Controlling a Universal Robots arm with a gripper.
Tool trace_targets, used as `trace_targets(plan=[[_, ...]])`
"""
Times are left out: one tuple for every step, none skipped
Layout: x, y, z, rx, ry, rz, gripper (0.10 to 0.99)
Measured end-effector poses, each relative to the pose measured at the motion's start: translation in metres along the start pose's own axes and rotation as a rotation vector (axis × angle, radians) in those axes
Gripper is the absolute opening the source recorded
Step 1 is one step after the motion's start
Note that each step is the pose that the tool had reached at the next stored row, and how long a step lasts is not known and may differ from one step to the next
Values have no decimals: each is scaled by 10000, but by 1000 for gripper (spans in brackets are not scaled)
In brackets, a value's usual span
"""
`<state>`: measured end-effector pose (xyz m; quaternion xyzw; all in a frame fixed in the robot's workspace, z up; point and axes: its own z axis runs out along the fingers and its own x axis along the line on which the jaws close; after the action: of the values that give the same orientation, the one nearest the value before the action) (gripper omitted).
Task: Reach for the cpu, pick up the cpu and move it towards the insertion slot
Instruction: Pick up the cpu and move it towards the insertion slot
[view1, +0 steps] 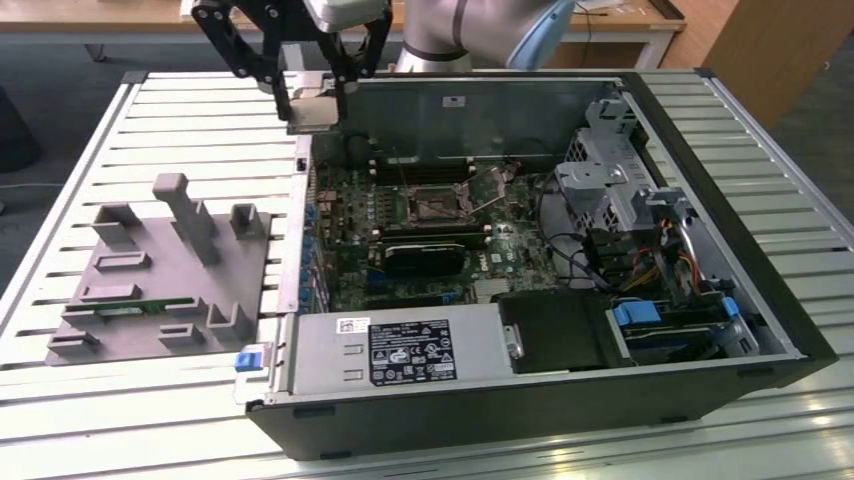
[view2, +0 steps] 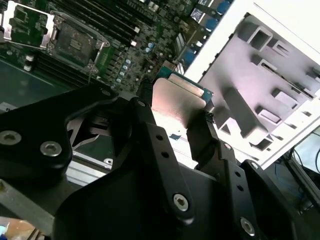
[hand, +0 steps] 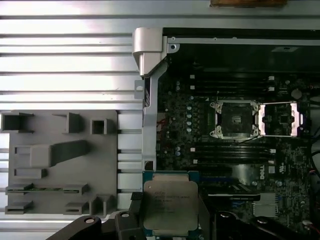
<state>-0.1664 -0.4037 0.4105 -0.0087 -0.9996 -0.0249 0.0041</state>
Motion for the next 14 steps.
trace_targets(plan=[[-31, 0, 0, -1, 0, -1, 525], [-62, 1, 0, -2, 0, -2, 525], [-91, 1, -1, -3, 0, -1, 525], [-121, 2, -1, -4, 0, 0, 525], [-152, 3, -1, -5, 0, 1, 525], [-182, 3, -2, -5, 1, -1, 525], [-211, 3, -2, -6, 0, -2, 525], [-240, 4, -2, -8, 0, -1, 525], [-268, 5, -2, -8, 1, 0, 525], [-296, 5, -3, -8, 1, 0, 525], [-326, 6, -3, -9, 0, 0, 525], [-354, 6, -3, -10, 1, -1, 525], [-382, 6, -3, -11, 0, -1, 525], [-410, 7, -4, -12, 1, -1, 525]])
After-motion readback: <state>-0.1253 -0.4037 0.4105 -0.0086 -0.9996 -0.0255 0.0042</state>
